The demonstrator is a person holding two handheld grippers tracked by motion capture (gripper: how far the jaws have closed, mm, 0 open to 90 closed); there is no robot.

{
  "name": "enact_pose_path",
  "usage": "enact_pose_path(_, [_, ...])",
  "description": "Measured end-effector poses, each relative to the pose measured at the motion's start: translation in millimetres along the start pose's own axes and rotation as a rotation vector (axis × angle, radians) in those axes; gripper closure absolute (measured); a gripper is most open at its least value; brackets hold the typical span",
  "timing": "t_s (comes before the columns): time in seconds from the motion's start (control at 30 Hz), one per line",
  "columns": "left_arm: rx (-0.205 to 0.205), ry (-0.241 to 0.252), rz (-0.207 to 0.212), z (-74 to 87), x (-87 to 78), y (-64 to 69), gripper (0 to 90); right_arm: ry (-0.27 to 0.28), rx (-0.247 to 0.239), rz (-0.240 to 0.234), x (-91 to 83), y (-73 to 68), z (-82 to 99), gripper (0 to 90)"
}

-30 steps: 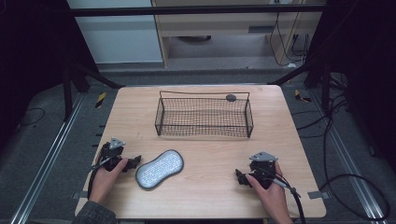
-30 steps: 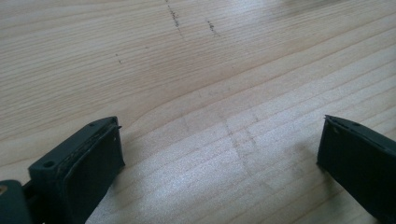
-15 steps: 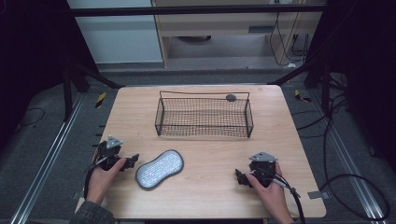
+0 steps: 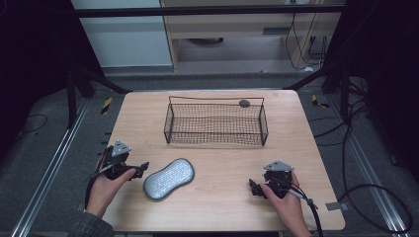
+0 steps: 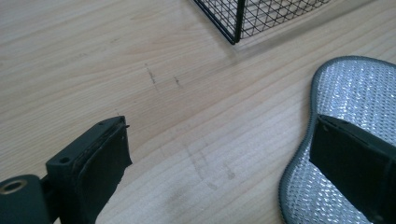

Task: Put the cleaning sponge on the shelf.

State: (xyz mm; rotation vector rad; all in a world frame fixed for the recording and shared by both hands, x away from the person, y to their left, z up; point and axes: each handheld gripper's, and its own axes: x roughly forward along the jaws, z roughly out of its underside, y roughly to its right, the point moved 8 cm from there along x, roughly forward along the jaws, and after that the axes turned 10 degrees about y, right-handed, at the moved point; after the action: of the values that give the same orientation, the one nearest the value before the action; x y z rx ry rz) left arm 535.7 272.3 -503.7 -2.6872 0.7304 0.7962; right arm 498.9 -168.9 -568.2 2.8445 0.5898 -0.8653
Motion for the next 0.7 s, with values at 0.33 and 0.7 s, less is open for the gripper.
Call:
enact_pose_path(0.33, [0.101, -0.148, 0.044, -12.3, -2.8, 19.2, 4.7, 0.004, -0.023, -0.010, -0.6, 1.1, 0.9, 0.6])
enact_pose_path(0.7, [0.170, -0.217, 0.144, -20.6, 0.4, 45.3, 4.7, 0.003, -0.024, -0.012, -0.4, 1.1, 0.9, 0.4])
